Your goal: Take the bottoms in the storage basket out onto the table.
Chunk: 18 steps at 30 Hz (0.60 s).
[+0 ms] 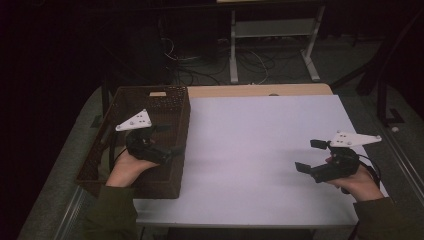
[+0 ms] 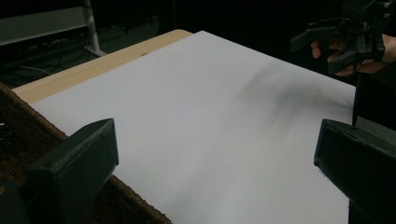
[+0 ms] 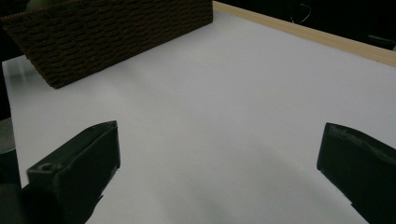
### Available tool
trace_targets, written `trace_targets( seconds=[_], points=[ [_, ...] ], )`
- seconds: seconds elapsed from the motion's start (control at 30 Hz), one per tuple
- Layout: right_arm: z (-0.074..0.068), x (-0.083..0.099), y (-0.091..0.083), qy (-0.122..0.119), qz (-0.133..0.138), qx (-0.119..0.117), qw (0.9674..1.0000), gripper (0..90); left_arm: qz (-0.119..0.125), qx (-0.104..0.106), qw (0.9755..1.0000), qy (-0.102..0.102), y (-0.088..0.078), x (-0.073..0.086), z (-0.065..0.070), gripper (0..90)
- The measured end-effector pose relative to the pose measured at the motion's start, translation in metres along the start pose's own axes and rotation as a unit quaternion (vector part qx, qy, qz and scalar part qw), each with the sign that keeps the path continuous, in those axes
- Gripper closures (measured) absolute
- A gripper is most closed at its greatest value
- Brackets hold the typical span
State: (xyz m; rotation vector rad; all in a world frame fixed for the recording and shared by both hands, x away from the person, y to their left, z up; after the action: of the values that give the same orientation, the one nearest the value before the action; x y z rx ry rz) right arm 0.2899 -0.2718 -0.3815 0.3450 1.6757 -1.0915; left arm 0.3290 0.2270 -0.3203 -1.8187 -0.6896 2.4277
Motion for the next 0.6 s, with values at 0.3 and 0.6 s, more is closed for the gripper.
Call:
trace_targets(
  seconds=[0.3,0.6],
  points=[
    [-0.002,0.01,-0.001,0.002,0.001,0.006,1.0,0.0,-0.003,-0.001,1.0,0.003,-0.004,-0.006,-0.009,0.0],
    [-0.004,0.012,-0.002,0.006,0.01,0.01,0.9999,0.0,0.003,-0.007,0.9999,0.008,-0.014,-0.009,-0.015,0.0]
  ],
)
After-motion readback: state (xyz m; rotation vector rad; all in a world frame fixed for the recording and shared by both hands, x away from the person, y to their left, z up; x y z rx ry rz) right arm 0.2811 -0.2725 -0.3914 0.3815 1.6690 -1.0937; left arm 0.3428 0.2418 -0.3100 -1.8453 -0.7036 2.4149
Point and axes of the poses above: each handheld gripper's, and its own axes: y roughly forward along the jaws, x roughly out of its underside, z roughly to its right, the point moved 1 cm from there along y, roughly forward along the jaws, and after that the axes turned 12 degrees about x, right-handed, at the moved point
